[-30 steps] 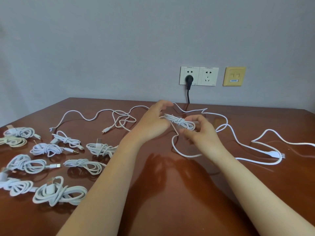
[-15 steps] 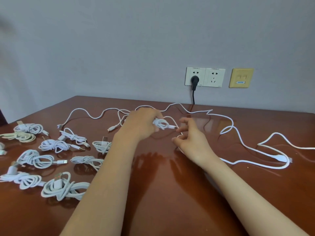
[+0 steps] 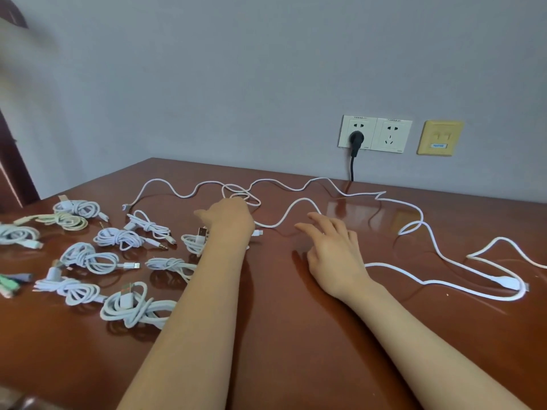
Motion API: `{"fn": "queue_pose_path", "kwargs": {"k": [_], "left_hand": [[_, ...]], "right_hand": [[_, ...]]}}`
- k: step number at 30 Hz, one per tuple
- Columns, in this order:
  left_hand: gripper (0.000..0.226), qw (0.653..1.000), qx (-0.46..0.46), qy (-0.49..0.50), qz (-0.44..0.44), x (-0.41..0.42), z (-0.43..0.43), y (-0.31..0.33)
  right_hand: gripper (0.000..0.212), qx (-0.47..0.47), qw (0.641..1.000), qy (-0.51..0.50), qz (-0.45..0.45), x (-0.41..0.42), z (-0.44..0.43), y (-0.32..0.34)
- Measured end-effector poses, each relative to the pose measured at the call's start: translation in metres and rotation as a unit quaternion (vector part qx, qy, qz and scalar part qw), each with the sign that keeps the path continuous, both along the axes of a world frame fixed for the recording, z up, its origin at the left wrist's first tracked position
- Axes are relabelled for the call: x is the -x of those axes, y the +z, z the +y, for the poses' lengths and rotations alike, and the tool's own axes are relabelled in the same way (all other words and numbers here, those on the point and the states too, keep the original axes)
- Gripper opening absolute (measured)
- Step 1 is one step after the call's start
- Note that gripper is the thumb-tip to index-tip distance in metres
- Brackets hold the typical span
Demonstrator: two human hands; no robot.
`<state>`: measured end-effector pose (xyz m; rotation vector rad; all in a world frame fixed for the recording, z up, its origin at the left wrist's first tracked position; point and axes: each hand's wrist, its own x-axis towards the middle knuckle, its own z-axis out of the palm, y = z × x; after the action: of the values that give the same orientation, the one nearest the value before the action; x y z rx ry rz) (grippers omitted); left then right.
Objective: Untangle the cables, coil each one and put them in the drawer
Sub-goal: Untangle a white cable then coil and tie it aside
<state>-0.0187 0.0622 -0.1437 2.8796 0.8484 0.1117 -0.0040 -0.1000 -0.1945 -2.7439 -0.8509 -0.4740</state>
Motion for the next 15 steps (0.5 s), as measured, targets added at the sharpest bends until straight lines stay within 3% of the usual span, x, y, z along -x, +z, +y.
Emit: {"fn": "queue_pose_path", "kwargs": {"k": [5, 9, 12, 15], "left_hand": [[0.035, 1.000, -0.009, 0.003, -0.017, -0.002, -0.004, 0.004], [0.036, 1.000, -0.011, -0.008, -0.013, -0.006, -0.009, 0.002], [0.039, 1.000, -0.012, -0.020, -0.019, -0.009, -0.009, 0.001], [0.039, 0.999, -0.008, -0.033, -0.036, -0.009, -0.009, 0.000]], "right_hand": [[0.069, 0.006, 0.999, 0.048, -0.008, -0.013, 0.012, 0.002], [0.070, 0.100, 0.991, 0.089, 0.028, -0.026, 0.026, 0.006], [0.061, 0.143, 0.987, 0.072, 0.008, -0.028, 0.029, 0.006], [0.037, 0.122, 0.991, 0.010, -0.047, -0.027, 0.025, 0.004]]}}
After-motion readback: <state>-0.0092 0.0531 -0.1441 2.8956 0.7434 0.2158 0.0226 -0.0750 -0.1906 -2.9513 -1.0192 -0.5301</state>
